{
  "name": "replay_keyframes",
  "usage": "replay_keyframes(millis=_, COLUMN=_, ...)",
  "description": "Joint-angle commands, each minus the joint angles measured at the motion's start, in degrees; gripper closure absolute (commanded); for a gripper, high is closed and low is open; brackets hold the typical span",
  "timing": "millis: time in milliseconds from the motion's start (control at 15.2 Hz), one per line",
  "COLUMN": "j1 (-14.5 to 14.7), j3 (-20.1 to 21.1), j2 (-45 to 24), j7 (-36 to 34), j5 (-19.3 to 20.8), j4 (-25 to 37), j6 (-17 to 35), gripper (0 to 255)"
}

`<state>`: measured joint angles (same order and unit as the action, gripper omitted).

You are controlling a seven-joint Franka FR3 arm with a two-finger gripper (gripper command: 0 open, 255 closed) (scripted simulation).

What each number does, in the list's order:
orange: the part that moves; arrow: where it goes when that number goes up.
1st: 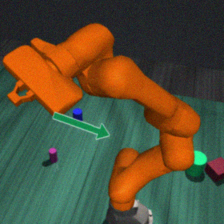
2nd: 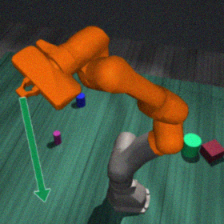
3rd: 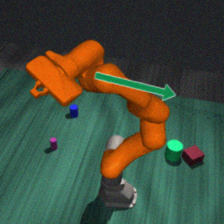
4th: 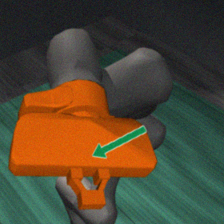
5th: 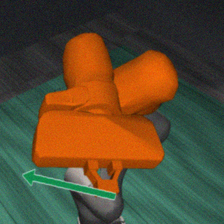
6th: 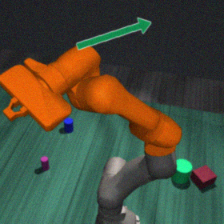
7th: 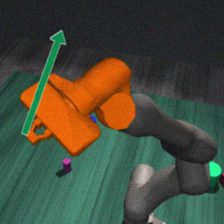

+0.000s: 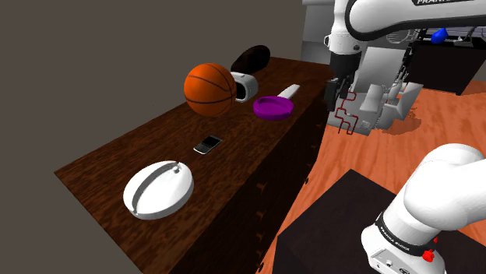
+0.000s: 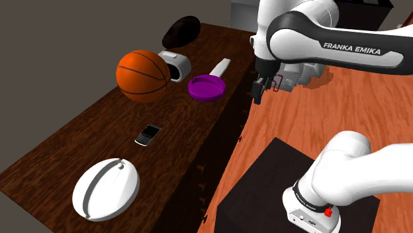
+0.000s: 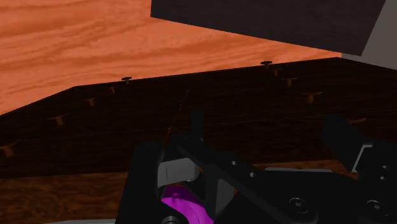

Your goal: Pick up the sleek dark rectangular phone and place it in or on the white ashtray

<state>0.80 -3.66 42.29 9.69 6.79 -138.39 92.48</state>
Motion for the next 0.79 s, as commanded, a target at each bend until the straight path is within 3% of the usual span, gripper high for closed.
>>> replay_keyframes(millis=0, j1=0.00, j3=0.00, j2=0.00, j7=0.00, j5=0.00, j4=0.00, j6=0.00, gripper=0)
replay_keyframes(millis=726, j1=0.14, j3=14.81, j2=-7.84, j7=-31.75, j5=-12.38, j4=-0.90, j6=9.62, gripper=0)
